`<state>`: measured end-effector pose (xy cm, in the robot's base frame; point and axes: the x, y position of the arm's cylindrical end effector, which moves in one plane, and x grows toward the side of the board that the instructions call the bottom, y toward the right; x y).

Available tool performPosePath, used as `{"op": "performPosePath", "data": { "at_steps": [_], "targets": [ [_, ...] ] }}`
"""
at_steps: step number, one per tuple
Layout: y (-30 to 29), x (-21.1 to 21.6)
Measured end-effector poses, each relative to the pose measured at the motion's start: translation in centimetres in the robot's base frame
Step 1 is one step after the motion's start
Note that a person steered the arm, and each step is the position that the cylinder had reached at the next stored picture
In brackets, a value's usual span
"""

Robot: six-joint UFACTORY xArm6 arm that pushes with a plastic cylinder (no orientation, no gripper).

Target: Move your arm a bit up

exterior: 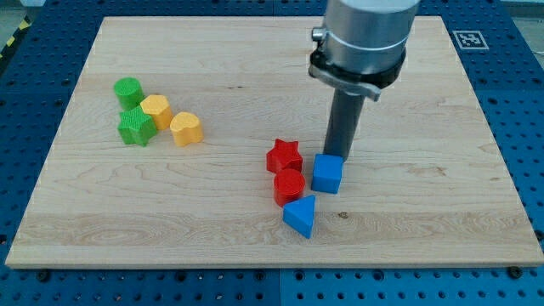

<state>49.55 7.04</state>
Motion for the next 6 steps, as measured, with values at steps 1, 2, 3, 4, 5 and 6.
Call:
{"op": "performPosePath", "data": {
  "at_steps": [1,2,3,4,5,6],
  "targets": [
    [-0.4,1.3],
    [-0.4,1.5],
    [2.2,-1.9],
    [5.8,-7.1],
    [8.1,-10.5],
    [8.1,-10.5]
  ]
}}
